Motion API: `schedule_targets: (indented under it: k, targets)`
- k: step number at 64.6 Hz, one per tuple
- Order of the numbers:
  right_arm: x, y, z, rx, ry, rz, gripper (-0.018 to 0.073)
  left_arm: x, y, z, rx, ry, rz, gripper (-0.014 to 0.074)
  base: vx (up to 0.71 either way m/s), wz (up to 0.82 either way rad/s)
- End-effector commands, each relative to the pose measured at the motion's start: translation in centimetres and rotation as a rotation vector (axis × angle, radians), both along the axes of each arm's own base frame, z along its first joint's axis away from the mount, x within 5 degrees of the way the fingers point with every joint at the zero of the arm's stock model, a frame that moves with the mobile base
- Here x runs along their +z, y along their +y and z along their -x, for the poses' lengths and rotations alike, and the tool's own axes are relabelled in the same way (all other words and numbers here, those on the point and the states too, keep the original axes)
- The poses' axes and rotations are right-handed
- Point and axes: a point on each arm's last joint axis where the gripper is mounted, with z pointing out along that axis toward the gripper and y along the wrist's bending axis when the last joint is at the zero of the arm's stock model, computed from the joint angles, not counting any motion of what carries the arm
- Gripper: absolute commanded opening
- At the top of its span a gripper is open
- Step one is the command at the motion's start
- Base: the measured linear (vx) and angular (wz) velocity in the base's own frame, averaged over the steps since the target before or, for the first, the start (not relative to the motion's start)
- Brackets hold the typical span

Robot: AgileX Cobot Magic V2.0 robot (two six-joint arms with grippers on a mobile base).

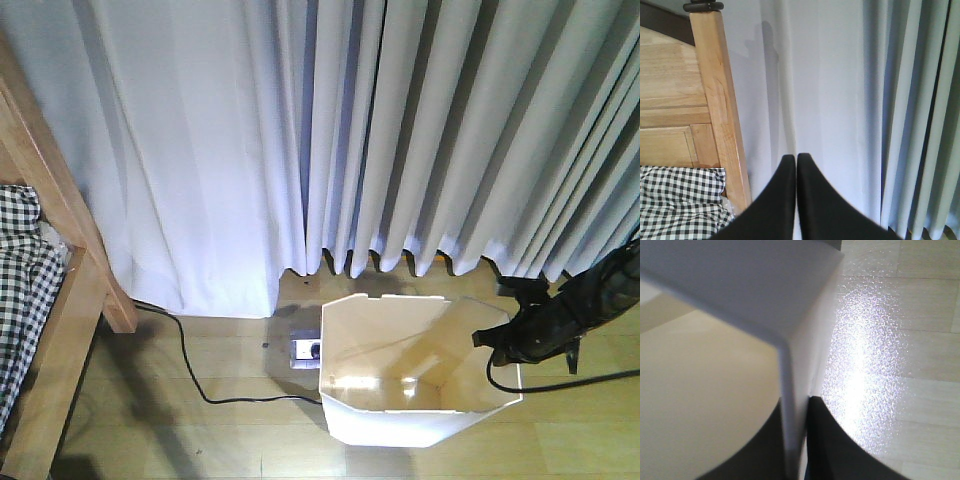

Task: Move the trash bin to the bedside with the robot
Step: 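Lower the bin to the floor beside the bed with the right gripper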

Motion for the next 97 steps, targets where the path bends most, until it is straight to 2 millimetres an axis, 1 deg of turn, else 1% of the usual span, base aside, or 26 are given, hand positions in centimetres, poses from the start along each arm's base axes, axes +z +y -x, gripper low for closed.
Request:
schedule_targets:
  k: [1, 5, 15, 25, 30, 37, 46, 60, 69, 77, 86, 97]
  targets:
    - [1.5, 0.3, -2.3, -0.030, -0.026, -0.106, -0.0003, 1.4, 0.0, 0.1, -0.005, -0.098, 0.004, -0.0006, 0.00, 0.00]
    - [0.5, 0.3, -2.9, -0.031, -0.021, -0.115, -0.0003, 1.4, 0.0, 0.1, -0.005, -0.098, 0.004, -0.0006, 0.00, 0.00]
    - [-2.0, 1.0, -4.0, 0.034, 0.005, -0.112, -0.0003, 1.4, 0.0, 0.1, -0.005, -0.098, 0.004, -0.0006, 0.00, 0.00]
    - [-3.9, 3.0, -5.1, 0.103, 0.031, -0.118, -0.0001, 1.4, 0.0, 0.1, -0.005, -0.098, 0.004, -0.0006, 0.00, 0.00]
    - [-4.8, 3.9, -5.6, 0.106, 0.039, -0.128, 0.0000, 1.4, 0.0, 0.1, -0.005, -0.098, 0.004, -0.0006, 0.00, 0.00]
    - [-6.3, 4.6, -6.0, 0.074, 0.055, -0.141, 0.0002, 1.4, 0.0, 0.1, -0.005, -0.098, 0.004, -0.0006, 0.00, 0.00]
    - [-7.7, 5.5, -6.6, 0.084, 0.052, -0.150, 0.0008, 1.4, 0.0, 0.1, -0.005, -0.098, 0.004, -0.0006, 0.00, 0.00]
    - [-8.9, 6.6, -7.3, 0.109, 0.054, -0.134, 0.0015, 1.4, 0.0, 0.1, -0.005, -0.098, 0.004, -0.0006, 0.00, 0.00]
    - [-9.5, 6.5, -7.6, 0.087, 0.082, -0.110, 0.0022, 1.4, 0.0, 0.1, -0.005, -0.098, 0.004, -0.0006, 0.00, 0.00]
    - [-9.6, 6.4, -7.9, 0.075, 0.092, -0.100, 0.0046, 1.4, 0.0, 0.1, -0.005, -0.098, 0.004, -0.0006, 0.00, 0.00]
    - [-9.7, 6.4, -8.0, 0.076, 0.092, -0.099, 0.0111, 1.4, 0.0, 0.1, -0.005, -0.098, 0.004, -0.0006, 0.00, 0.00]
    - [-9.7, 6.3, -8.0, 0.078, 0.089, -0.095, 0.0265, 1.4, 0.0, 0.1, -0.005, -0.098, 0.004, -0.0006, 0.00, 0.00]
